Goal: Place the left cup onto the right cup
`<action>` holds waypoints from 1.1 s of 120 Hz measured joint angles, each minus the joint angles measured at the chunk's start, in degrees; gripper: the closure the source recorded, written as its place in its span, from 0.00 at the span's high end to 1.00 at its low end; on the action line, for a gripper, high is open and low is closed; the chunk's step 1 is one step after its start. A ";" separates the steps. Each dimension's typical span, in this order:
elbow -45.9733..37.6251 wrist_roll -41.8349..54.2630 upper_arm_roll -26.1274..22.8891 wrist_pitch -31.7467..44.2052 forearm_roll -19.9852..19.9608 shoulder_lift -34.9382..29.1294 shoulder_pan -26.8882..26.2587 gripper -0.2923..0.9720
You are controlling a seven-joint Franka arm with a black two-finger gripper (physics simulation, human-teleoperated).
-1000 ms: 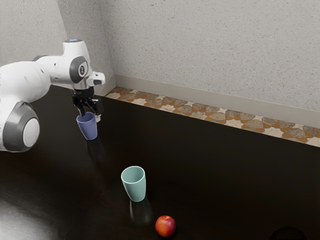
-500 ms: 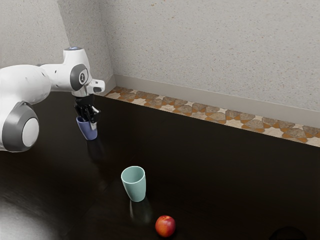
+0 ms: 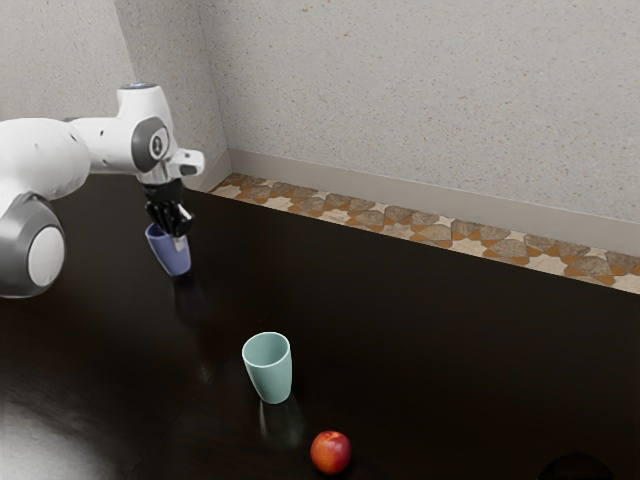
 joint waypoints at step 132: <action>-45.50 -12.48 -6.94 6.53 9.11 -44.13 -23.69 0.15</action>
